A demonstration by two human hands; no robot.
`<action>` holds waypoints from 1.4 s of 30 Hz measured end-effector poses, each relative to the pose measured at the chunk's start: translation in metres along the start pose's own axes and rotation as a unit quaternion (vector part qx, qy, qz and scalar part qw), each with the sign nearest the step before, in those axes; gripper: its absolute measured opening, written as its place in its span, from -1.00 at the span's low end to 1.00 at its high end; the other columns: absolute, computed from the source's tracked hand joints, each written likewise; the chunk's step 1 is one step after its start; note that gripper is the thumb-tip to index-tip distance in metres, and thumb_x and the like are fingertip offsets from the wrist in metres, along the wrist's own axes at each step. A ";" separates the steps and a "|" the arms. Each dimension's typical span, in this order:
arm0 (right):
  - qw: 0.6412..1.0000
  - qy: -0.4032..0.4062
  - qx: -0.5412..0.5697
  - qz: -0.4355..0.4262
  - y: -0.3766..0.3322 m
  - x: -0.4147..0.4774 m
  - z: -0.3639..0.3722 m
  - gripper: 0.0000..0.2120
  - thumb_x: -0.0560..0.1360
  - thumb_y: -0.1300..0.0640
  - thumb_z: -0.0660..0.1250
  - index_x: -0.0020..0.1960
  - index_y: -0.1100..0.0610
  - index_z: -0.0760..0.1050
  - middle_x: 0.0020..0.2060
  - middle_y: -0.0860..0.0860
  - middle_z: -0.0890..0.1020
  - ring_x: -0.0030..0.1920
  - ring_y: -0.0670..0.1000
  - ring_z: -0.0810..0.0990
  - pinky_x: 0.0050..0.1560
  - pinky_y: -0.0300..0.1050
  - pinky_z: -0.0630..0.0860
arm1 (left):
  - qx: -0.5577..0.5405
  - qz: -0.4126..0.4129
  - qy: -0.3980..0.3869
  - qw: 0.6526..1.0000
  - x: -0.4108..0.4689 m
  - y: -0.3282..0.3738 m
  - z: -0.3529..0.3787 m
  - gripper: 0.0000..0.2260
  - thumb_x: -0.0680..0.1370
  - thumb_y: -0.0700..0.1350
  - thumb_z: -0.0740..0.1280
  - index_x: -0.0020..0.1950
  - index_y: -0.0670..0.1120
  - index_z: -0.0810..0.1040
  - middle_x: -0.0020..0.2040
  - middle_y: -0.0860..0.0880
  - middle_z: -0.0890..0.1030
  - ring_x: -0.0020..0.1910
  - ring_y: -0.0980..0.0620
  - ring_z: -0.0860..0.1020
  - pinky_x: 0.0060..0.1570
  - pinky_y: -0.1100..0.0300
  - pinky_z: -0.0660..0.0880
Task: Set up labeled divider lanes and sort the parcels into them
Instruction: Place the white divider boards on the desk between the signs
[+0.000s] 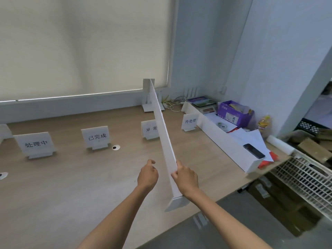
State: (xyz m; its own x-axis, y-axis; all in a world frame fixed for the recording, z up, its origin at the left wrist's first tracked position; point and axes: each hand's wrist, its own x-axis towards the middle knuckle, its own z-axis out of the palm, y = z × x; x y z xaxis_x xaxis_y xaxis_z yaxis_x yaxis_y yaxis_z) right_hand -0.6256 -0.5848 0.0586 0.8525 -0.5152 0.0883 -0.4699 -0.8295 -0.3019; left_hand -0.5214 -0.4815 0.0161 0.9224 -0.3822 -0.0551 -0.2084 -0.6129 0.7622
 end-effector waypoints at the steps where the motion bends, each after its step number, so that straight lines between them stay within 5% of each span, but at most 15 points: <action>1: 1.000 0.002 -0.006 0.004 0.011 0.013 0.001 -0.70 0.50 0.15 0.13 0.22 0.15 0.33 -0.07 0.15 0.61 -0.11 0.22 0.55 -0.24 -0.08 0.31 | -0.002 -0.001 0.000 1.000 0.012 0.005 0.009 -0.71 0.57 -0.21 0.08 0.26 -0.07 0.40 0.11 -0.11 0.59 -0.01 -0.10 0.54 -0.05 0.08 0.50; 5: 0.999 -0.005 -0.042 0.025 0.054 0.059 0.000 -0.64 0.49 0.17 0.10 0.28 0.14 0.31 -0.19 0.14 0.57 -0.26 0.16 0.38 -0.26 -0.09 0.30 | -0.003 -0.011 -0.007 1.000 0.051 0.027 0.037 -0.70 0.57 -0.22 0.07 0.26 -0.07 0.41 0.12 -0.11 0.57 -0.01 -0.08 0.54 -0.08 0.09 0.50; 11: 0.997 -0.027 -0.066 0.036 0.115 0.109 -0.001 -0.64 0.49 0.19 0.09 0.28 0.14 0.32 -0.28 0.07 0.46 -0.27 0.16 0.37 -0.27 -0.10 0.29 | 0.001 -0.014 -0.006 1.000 0.094 0.062 0.071 -0.69 0.55 -0.24 0.05 0.24 -0.06 0.41 -0.05 -0.04 0.54 -0.14 -0.09 0.54 -0.14 0.08 0.50; 14: 0.995 -0.049 -0.072 0.037 0.146 0.121 0.008 -0.65 0.49 0.19 0.09 0.27 0.15 0.32 -0.32 0.04 0.42 -0.27 0.15 0.39 -0.28 -0.11 0.30 | 0.005 -0.017 -0.017 1.000 0.099 0.075 0.093 -0.69 0.55 -0.23 0.06 0.24 -0.06 0.42 0.01 -0.06 0.57 -0.08 -0.09 0.54 -0.07 0.05 0.52; 23: 0.989 -0.132 -0.062 0.019 0.232 0.148 0.044 -0.65 0.50 0.18 0.09 0.28 0.16 0.29 -0.18 0.10 0.53 -0.22 0.14 0.42 -0.22 -0.11 0.29 | 0.000 -0.081 0.018 0.997 0.115 0.098 0.154 -0.71 0.58 -0.23 0.07 0.24 -0.07 0.43 0.13 -0.11 0.58 -0.04 -0.06 0.53 -0.10 0.13 0.47; 26: 0.985 -0.161 -0.065 -0.011 0.258 0.149 0.057 -0.64 0.53 0.17 0.09 0.32 0.14 0.26 -0.06 0.08 0.62 -0.07 0.13 0.59 -0.22 -0.13 0.31 | 0.001 -0.116 0.035 0.993 0.110 0.105 0.173 -0.72 0.58 -0.23 0.06 0.23 -0.07 0.43 0.09 -0.09 0.59 -0.07 -0.04 0.54 -0.09 0.11 0.48; 31: 0.975 -0.203 -0.075 -0.051 0.299 0.157 0.064 -0.63 0.57 0.18 0.10 0.37 0.13 0.21 0.00 0.06 0.61 -0.04 0.07 0.61 -0.21 -0.13 0.37 | -0.010 -0.171 0.062 0.983 0.094 0.115 0.201 -0.71 0.57 -0.23 0.06 0.22 -0.06 0.44 0.02 -0.05 0.57 -0.17 -0.02 0.54 -0.20 0.14 0.46; 42: 0.972 -0.214 -0.087 -0.052 0.315 0.170 0.058 -0.57 0.59 0.04 0.14 0.38 0.19 0.20 0.15 0.10 0.56 0.11 0.11 0.57 -0.03 -0.07 0.48 | -0.031 -0.220 0.125 0.967 0.043 0.100 0.196 -0.73 0.54 -0.26 0.06 0.09 -0.06 0.49 -0.04 -0.05 0.57 -0.17 -0.06 0.55 -0.14 0.10 0.49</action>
State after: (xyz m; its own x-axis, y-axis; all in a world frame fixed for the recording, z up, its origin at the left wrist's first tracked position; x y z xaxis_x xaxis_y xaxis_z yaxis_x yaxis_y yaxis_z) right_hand -0.6153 -0.9214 -0.0767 0.8973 -0.3202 -0.3039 -0.3757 -0.9154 -0.1448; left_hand -0.5668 -0.6947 -0.0370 0.9688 0.0907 -0.2305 0.2348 -0.6332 0.7376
